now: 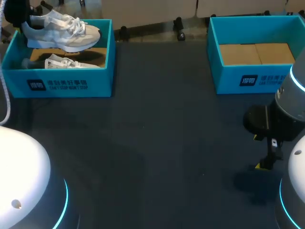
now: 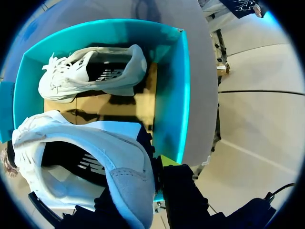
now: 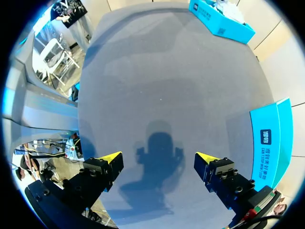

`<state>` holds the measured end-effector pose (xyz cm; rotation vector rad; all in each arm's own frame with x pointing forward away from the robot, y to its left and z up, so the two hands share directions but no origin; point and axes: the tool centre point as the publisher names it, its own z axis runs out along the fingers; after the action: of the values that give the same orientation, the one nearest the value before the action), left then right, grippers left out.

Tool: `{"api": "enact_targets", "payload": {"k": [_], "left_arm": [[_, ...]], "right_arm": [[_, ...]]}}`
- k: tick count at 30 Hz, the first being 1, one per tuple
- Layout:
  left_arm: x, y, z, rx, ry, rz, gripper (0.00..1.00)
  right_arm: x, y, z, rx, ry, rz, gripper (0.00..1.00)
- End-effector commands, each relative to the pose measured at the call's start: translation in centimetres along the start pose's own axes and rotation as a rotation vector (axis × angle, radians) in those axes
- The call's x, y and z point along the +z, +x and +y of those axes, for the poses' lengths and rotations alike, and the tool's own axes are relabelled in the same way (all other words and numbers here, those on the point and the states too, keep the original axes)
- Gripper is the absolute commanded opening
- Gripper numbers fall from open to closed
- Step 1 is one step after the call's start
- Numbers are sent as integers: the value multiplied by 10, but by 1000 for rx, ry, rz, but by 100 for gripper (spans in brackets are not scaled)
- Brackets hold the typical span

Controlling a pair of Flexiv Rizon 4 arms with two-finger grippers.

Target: Take the shoe out of the shoebox, open the shoe tongue, remove and reinsert the insole, then place the shoe into the shoebox

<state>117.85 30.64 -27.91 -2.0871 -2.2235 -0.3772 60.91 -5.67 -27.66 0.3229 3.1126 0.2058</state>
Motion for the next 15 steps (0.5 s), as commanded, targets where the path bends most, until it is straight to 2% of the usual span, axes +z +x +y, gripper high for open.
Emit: {"api": "enact_targets", "payload": {"k": [1,15], "left_arm": [[6,-4,5,-10,11,-2,0],[25,-12,7,12,27,8,0]], "right_arm": [[1,1,-1,0,-1,-3,100],[1,1,-1,0,-1,-3,100]]}}
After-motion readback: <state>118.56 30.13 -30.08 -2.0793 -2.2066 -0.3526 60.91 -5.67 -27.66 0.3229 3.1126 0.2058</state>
